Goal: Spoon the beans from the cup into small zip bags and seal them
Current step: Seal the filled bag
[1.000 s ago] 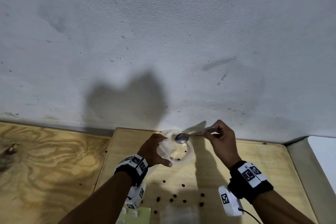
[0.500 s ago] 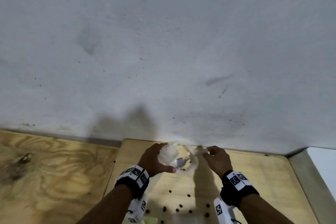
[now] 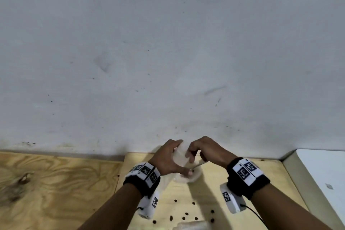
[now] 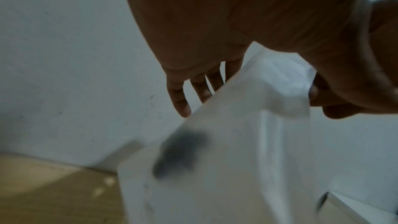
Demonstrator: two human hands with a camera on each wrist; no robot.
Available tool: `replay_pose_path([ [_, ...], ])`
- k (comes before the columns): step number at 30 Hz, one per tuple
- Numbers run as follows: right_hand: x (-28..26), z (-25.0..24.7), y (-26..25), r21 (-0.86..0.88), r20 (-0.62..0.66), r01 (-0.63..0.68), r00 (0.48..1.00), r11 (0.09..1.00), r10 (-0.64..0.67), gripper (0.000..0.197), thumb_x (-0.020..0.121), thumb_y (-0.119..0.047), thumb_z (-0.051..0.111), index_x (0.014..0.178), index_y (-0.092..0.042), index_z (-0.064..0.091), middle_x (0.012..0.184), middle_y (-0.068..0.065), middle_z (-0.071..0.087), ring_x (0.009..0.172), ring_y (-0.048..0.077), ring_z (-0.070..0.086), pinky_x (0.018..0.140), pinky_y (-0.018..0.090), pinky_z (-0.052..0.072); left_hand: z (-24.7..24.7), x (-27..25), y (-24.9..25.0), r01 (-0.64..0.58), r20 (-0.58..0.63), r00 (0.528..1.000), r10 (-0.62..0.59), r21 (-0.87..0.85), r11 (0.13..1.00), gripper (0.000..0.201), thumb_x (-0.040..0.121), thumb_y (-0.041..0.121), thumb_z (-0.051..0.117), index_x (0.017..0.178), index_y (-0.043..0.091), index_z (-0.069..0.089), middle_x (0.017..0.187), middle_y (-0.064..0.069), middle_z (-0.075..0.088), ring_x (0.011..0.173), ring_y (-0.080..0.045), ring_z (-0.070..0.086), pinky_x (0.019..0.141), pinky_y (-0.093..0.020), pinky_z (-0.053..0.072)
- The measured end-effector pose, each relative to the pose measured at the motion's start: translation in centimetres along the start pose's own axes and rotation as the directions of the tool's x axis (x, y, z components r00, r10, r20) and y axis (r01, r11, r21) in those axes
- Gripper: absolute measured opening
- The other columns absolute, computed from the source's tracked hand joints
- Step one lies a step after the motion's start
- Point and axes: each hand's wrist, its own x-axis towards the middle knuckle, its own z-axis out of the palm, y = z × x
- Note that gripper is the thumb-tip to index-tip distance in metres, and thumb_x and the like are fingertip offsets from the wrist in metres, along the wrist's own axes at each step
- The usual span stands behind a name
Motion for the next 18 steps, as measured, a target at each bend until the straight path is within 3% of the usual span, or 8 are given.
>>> replay_pose_path([
  [3,-0.3,-0.2,1.1,0.004,-0.125,0.079,0.989,0.997,-0.078,0.013,0.082,-0.02,0.069,0.074,-0.011,0.074,0.082,0.012,0.074,0.053,0.002,0.055,0.057,0.024,0.043,-1.2,-1.0,0.2,0.002,-0.019,1.0,-0.006,-0.185,0.983,0.08,0.063,0.046,0.089,0.13,0.023,0.053,0.121,0.008,0.057,0.105,-0.01,0.059,0.082,-0.02,0.052],
  [6,-0.7,0.5,2.5,-0.052,-0.26,0.098,0.96,0.994,-0.108,0.024,0.067,-0.033,0.09,0.073,-0.018,0.071,0.078,-0.001,0.073,0.073,0.006,0.067,0.07,0.03,0.055,-2.3,-2.0,0.8,0.026,-0.085,0.994,-0.067,-0.415,0.91,0.04,0.086,0.024,0.072,0.123,0.014,0.061,0.103,0.001,0.061,0.079,-0.006,0.062,0.064,-0.014,0.048],
  [9,-0.8,1.6,3.0,0.036,-0.445,0.168,0.885,0.985,-0.135,0.024,0.066,-0.018,0.091,0.077,-0.018,0.07,0.072,0.0,0.067,0.069,0.007,0.061,0.071,0.031,0.052,-2.8,-2.7,1.2,0.014,-0.173,0.976,-0.131,-0.553,0.833,0.019,0.087,0.011,0.07,0.101,-0.001,0.067,0.078,-0.004,0.061,0.057,-0.008,0.058,0.055,-0.02,0.049],
  [11,-1.3,2.3,2.9,0.167,-0.48,0.18,0.874,0.97,-0.079,0.032,0.067,-0.016,0.09,0.091,-0.024,0.07,0.067,-0.001,0.06,0.07,0.011,0.061,0.073,0.04,0.055,-3.0,-3.4,1.3,0.027,-0.166,0.973,-0.162,-0.612,0.79,0.016,0.086,0.011,0.071,0.093,-0.003,0.068,0.072,-0.003,0.066,0.061,-0.011,0.061,0.058,-0.023,0.051],
  [13,-1.8,3.0,2.6,0.296,-0.479,0.168,0.878,0.94,-0.006,0.043,0.069,-0.013,0.089,0.104,-0.026,0.069,0.064,0.0,0.054,0.066,0.011,0.06,0.067,0.036,0.054,-3.1,-4.0,1.5,0.031,-0.137,0.979,-0.152,-0.634,0.772,0.02,0.086,0.016,0.072,0.09,-0.003,0.068,0.072,-0.003,0.069,0.065,-0.014,0.063,0.064,-0.027,0.052],
  [15,-2.5,3.5,2.3,0.39,-0.454,0.126,0.888,0.912,0.072,0.034,0.072,-0.014,0.088,0.101,-0.016,0.07,0.062,0.0,0.047,0.05,0.009,0.048,0.049,0.023,0.041,-3.0,-4.4,1.6,0.018,-0.136,0.982,-0.13,-0.617,0.787,0.02,0.086,0.019,0.072,0.082,0.0,0.067,0.068,-0.001,0.067,0.061,-0.011,0.06,0.063,-0.026,0.049],
  [16,-2.9,3.7,2.2,0.432,-0.42,0.084,0.9,0.898,0.118,0.027,0.073,-0.018,0.087,0.09,-0.01,0.069,0.062,0.0,0.044,0.047,0.01,0.038,0.044,0.022,0.03,-2.9,-4.6,1.7,0.008,-0.147,0.982,-0.119,-0.595,0.804,0.02,0.086,0.019,0.072,0.079,0.002,0.065,0.066,0.0,0.066,0.058,-0.009,0.057,0.06,-0.023,0.047],
  [18,-3.6,4.0,2.2,0.486,-0.334,0.0,0.924,0.874,0.186,0.03,0.074,-0.026,0.087,0.071,-0.013,0.06,0.061,-0.002,0.045,0.05,0.013,0.029,0.045,0.023,0.021,-2.6,-5.2,2.0,-0.02,-0.182,0.978,-0.102,-0.568,0.823,0.02,0.086,0.018,0.072,0.074,0.005,0.062,0.063,0.003,0.065,0.055,-0.005,0.055,0.057,-0.018,0.044],
])
